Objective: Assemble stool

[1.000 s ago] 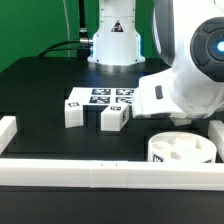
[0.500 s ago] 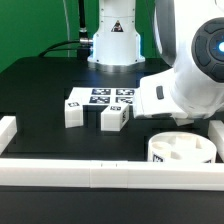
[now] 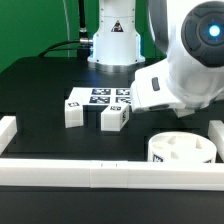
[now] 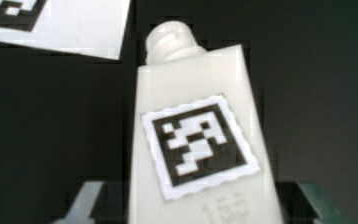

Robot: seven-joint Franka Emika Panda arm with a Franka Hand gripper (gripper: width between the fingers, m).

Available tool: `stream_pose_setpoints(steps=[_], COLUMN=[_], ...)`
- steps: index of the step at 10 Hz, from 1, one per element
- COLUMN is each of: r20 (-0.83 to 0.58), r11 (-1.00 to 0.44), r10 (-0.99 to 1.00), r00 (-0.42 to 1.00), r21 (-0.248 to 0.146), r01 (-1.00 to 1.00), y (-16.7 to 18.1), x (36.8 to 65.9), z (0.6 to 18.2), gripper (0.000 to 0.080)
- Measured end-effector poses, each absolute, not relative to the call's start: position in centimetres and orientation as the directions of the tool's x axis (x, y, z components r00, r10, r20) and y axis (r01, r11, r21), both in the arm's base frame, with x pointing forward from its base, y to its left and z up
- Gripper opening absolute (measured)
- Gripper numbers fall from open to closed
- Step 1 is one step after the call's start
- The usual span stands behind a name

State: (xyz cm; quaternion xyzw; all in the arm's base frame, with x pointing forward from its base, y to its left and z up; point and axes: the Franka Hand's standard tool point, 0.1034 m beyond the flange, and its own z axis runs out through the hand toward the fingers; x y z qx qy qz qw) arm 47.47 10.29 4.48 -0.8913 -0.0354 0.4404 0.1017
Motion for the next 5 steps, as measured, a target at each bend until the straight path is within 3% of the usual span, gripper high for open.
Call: stream_pose_setpoints(steps=[2,3,5], r20=[-0.752,-0.748,-0.698], r11=[-0.971,-0.971,-0.972], r10=[0.161,0.16,0.145], r00=[0.639,0.644,0.701], r21=[-0.238,-0.237,-0.232], r01=[-0.036,-0.034,-0.03], y=[9.9,9.8,9.9], x=[48.2,48.2,49.2], z=[7.8,8.5,7.6], gripper=[0.0327,0.0327,0.0327])
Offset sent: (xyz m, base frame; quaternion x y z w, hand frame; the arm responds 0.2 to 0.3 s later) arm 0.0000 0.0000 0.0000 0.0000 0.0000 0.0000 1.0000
